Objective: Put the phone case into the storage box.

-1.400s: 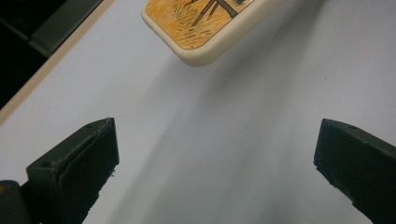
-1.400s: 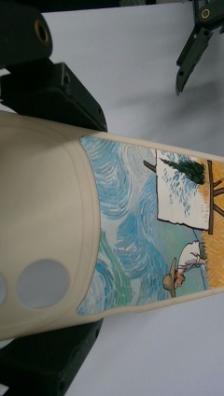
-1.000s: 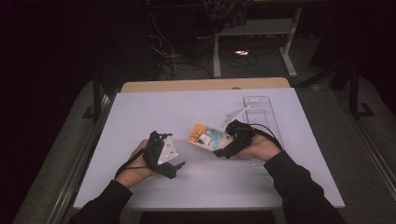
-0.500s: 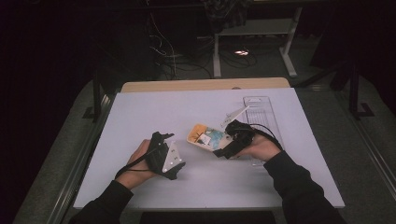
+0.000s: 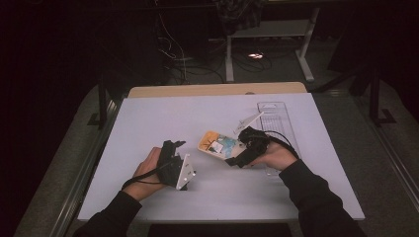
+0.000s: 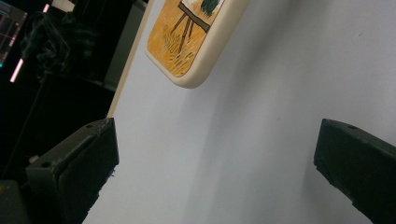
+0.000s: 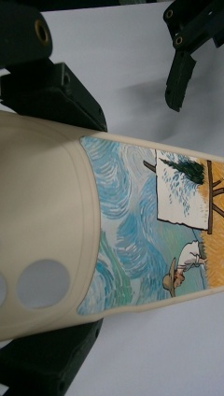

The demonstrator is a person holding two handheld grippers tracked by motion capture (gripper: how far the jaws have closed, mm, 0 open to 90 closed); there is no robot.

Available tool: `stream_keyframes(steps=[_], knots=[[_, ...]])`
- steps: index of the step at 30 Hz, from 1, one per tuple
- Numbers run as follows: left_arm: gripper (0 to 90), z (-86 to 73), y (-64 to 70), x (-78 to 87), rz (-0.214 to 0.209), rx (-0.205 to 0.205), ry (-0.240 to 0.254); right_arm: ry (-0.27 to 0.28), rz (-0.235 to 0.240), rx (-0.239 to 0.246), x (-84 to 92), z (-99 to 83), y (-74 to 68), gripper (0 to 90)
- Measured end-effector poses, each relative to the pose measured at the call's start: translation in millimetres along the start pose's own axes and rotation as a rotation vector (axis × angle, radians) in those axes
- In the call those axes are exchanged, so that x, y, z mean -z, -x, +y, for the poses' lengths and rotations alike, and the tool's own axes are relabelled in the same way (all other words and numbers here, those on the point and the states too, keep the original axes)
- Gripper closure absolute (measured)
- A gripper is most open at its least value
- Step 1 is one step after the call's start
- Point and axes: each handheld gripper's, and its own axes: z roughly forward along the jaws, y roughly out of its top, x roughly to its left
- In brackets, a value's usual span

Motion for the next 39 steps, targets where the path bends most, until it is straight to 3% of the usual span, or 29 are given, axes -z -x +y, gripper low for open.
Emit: stream_keyframes(steps=[11, 22, 39], knots=[[0.0, 2.3, 6.2, -1.4, 0.064, -0.100, -0.003, -0.002, -0.005, 0.000, -0.7, 0.0, 0.5, 10.0], [0.0, 4.9, 12.9, -4.4, 0.176, -0.225, -0.017, -0.002, -0.004, -0.008, -1.6, 0.3, 0.8, 10.0], [0.0, 11.6, 17.8, -12.8, 0.265, -0.289, -0.025, 0.005, 0.001, -0.011, -4.0, 3.9, 1.1, 10.0]])
